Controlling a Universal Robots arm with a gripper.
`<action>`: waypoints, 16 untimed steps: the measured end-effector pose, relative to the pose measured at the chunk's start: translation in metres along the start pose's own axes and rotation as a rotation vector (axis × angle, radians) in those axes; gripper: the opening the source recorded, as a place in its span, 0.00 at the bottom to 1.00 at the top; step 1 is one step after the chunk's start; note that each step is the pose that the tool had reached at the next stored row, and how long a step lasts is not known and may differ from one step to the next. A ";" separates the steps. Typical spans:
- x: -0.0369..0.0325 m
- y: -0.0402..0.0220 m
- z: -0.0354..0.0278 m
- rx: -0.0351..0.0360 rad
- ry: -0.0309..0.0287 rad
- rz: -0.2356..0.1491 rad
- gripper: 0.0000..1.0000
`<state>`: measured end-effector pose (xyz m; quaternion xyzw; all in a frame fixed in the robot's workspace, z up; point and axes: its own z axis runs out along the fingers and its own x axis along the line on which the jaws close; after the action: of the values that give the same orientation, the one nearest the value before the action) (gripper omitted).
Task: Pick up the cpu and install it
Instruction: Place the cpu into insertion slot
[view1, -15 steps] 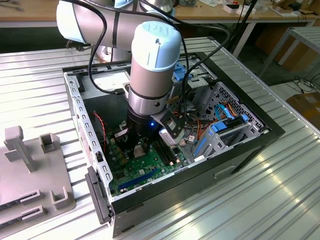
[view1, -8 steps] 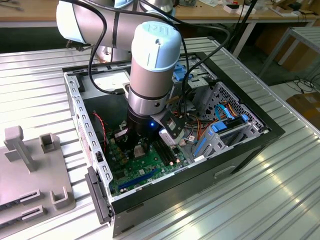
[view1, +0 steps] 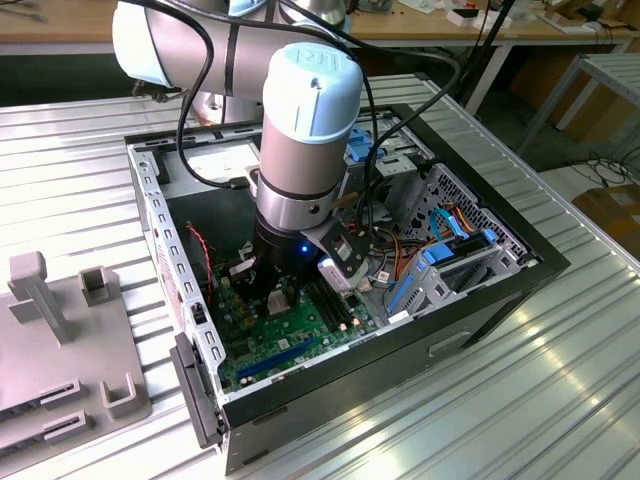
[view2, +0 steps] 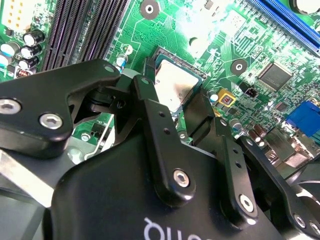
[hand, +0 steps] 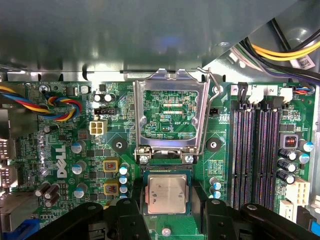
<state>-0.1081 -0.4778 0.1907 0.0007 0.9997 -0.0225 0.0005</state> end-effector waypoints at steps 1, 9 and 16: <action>0.0000 0.0000 0.0000 0.0000 0.0000 0.000 0.47; -0.0001 0.0002 0.0003 -0.0011 -0.0005 0.000 0.53; -0.0004 0.0006 -0.0030 -0.0033 -0.0014 0.000 0.53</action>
<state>-0.1077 -0.4771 0.1936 0.0007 0.9998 -0.0208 0.0012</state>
